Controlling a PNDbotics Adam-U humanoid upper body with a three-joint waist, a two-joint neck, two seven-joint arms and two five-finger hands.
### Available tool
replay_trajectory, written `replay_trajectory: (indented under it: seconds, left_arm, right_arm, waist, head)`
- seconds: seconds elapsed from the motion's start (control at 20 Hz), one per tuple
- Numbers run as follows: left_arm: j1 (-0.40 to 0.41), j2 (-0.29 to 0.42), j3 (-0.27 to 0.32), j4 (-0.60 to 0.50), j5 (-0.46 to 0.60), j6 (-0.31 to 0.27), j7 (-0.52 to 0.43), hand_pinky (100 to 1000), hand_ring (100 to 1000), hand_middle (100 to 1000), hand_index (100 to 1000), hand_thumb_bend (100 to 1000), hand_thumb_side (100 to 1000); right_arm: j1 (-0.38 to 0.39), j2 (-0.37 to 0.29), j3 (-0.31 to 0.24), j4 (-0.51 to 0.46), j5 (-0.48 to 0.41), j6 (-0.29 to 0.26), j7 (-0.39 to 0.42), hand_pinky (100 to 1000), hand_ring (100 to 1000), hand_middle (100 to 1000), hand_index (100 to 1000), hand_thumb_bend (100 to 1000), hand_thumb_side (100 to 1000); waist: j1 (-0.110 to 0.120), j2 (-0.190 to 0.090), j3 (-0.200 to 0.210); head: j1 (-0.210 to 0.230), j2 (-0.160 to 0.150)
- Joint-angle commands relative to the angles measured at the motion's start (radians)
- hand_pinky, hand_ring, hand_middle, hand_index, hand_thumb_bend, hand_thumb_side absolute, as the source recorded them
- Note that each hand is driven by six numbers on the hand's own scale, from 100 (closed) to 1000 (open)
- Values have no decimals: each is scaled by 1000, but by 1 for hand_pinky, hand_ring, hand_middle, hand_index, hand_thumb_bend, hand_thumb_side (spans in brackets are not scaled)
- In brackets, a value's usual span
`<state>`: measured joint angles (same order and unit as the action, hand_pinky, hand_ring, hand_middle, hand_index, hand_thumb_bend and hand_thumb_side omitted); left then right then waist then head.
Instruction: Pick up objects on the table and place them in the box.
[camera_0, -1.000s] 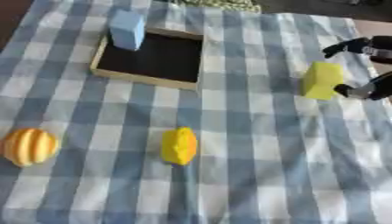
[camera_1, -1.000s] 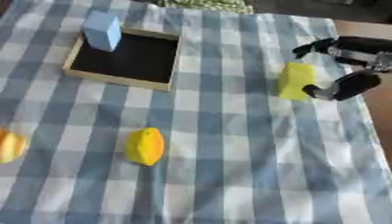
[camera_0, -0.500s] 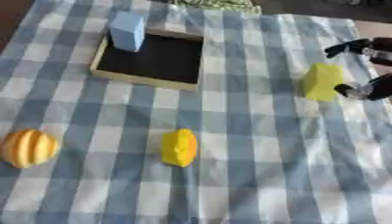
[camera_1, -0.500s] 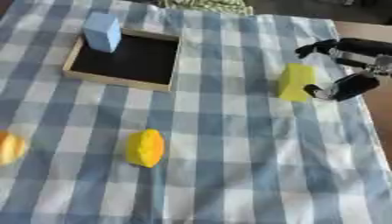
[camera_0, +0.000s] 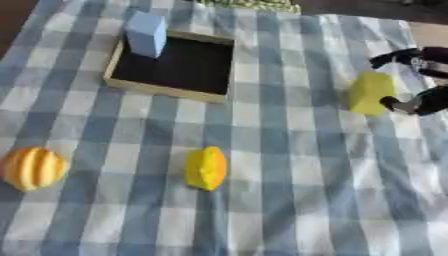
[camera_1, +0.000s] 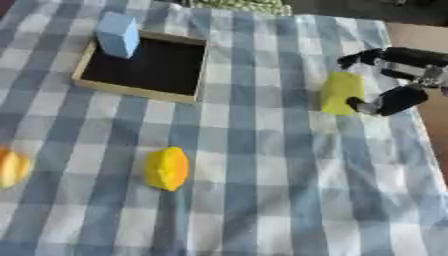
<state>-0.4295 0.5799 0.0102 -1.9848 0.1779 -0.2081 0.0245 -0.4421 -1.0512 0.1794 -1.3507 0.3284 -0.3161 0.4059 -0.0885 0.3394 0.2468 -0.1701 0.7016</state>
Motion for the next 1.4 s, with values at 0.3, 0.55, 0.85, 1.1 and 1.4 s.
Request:
replay_trajectory:
  seconds: [0.3,0.55,0.85,1.1,1.4]
  left_arm:
    - [-2,9,17,-15,4,5,-1,947,740,683,863,100,559]
    - [-1,8,18,-15,4,5,-1,947,740,683,863,100,559]
    - [-1,5,18,-15,3,6,-3,948,738,683,861,100,559]
    - [0,3,18,-15,3,7,-4,949,738,683,861,100,559]
    - [3,-1,18,-15,2,13,-7,950,738,684,861,100,558]
  right_arm:
    - [-28,-14,-8,40,30,0,3,1000,1000,891,1000,224,382]
    - [-9,-15,-11,39,36,-3,1,1000,1000,877,1000,218,379]
    - [52,-27,-26,-11,32,15,-11,1000,1000,808,977,199,385]
    - [50,-23,-24,-13,39,37,-11,1000,1000,703,905,140,392]
    - [39,-13,-30,-11,-4,74,-51,991,1000,511,798,100,292]
  waist:
    - [-1,-2,1]
    - [0,0,1]
    - [-1,2,4]
    - [-1,2,7]
    - [-2,1,7]
  head:
    - [-1,-15]
    - [1,-17]
    - [1,-20]
    - [1,-20]
    - [2,-23]
